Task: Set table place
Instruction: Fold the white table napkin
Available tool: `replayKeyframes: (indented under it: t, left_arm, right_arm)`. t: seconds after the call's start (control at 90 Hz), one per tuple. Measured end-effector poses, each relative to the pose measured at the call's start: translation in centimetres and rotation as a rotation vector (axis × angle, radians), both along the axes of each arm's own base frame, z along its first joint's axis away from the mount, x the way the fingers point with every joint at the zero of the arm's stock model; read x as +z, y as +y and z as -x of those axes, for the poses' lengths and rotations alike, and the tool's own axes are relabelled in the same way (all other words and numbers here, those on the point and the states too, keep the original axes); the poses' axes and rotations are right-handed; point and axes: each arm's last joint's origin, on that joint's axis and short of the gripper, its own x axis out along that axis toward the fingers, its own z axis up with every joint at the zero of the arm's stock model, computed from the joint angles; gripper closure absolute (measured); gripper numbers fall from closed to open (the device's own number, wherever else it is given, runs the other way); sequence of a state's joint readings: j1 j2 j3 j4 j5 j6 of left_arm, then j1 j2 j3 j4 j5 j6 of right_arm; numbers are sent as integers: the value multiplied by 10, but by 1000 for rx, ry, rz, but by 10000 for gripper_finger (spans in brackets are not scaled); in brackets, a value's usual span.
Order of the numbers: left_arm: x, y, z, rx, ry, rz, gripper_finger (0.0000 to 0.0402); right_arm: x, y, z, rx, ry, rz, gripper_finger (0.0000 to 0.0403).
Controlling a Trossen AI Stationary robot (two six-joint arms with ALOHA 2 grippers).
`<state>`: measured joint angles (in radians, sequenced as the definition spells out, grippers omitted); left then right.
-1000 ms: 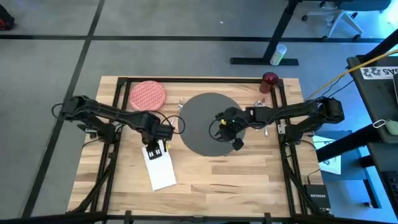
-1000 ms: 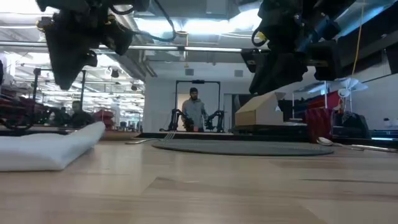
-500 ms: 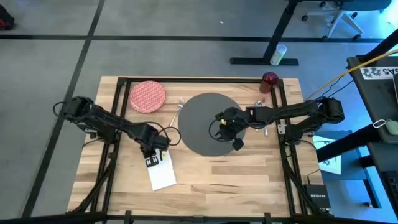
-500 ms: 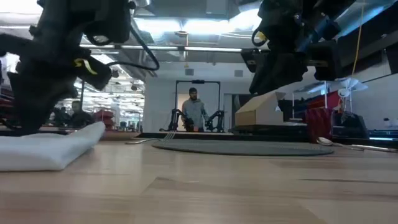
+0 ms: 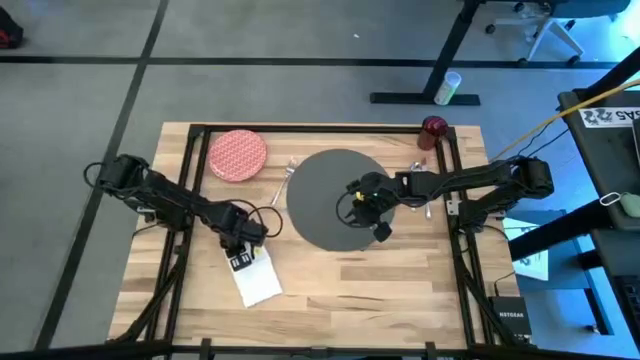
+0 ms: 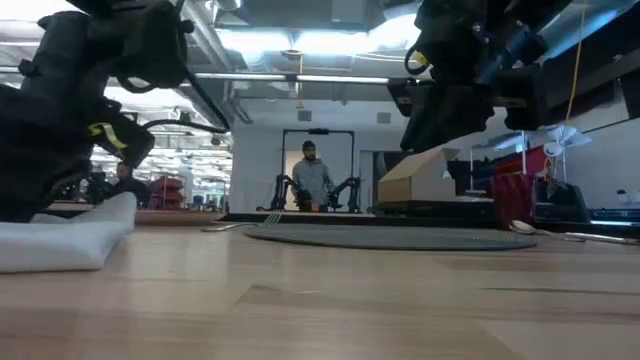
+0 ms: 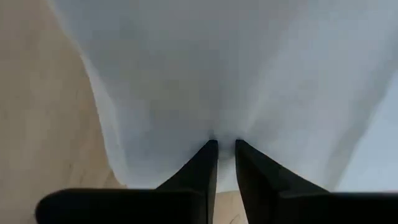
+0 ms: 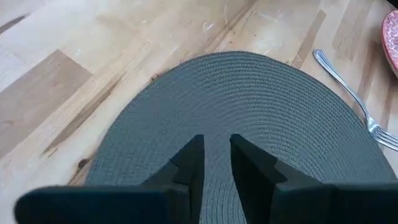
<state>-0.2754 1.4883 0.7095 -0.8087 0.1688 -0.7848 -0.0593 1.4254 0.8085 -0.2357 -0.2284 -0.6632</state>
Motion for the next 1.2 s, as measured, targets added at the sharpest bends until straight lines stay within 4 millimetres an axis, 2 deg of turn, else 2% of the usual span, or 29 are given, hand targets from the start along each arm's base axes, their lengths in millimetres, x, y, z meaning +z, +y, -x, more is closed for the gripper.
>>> replayKeyframes:
  t: [0.178, 0.344, 0.589, 0.867, 1.2]
  left_arm:
    - [15, -4, -9, 10, -17, 6, 361]
    - [23, -1, -8, 8, 46, 34, 357]
    - [25, 17, 6, 69, 219, -27, 310]
    - [12, 35, 5, 79, 167, 13, 263]
    - [-4, 42, 15, 113, 190, 63, 247]
  right_arm:
    - [0, 0, 0, 0, 0, 1, 338]
    - [0, 0, 0, 0, 0, 0, 338]
    - [0, 0, 0, 0, -2, 0, 338]
    - [0, 0, 0, 0, 0, 0, 338]
    - [0, 0, 0, 0, 1, 0, 338]
